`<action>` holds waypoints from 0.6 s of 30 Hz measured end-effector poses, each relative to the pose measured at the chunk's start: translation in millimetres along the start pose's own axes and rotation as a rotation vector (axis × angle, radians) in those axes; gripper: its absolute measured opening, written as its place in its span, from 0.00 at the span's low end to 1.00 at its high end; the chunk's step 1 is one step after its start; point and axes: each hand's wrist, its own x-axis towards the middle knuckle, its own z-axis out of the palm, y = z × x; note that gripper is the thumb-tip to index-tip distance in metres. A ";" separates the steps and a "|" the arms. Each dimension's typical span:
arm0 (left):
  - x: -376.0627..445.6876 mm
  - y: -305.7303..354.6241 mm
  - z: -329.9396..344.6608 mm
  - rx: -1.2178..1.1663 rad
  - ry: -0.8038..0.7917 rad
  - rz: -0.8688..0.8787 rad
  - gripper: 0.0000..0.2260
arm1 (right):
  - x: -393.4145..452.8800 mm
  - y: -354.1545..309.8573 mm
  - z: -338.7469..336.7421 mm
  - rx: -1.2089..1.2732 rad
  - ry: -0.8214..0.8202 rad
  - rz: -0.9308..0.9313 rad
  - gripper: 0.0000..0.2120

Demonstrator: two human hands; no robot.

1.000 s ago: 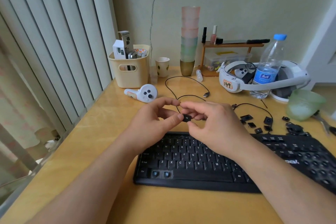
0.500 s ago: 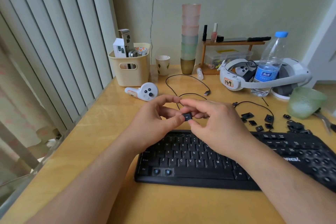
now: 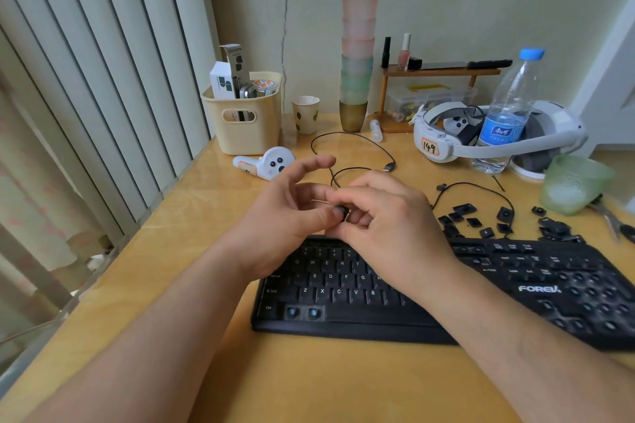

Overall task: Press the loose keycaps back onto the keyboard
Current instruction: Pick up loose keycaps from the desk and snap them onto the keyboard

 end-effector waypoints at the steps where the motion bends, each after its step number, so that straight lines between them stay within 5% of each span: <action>1: -0.5 0.5 -0.6 0.014 -0.004 -0.002 0.30 | 0.0 0.0 0.5 -0.001 -0.013 0.022 0.18; 7: -6.1 4.6 -11.2 0.182 -0.015 -0.034 0.36 | -2.5 3.0 -9.0 -0.030 -0.261 0.028 0.17; 18: -4.7 3.8 -14.4 0.080 -0.042 -0.059 0.36 | -5.3 -2.1 -12.4 0.000 -0.122 0.151 0.11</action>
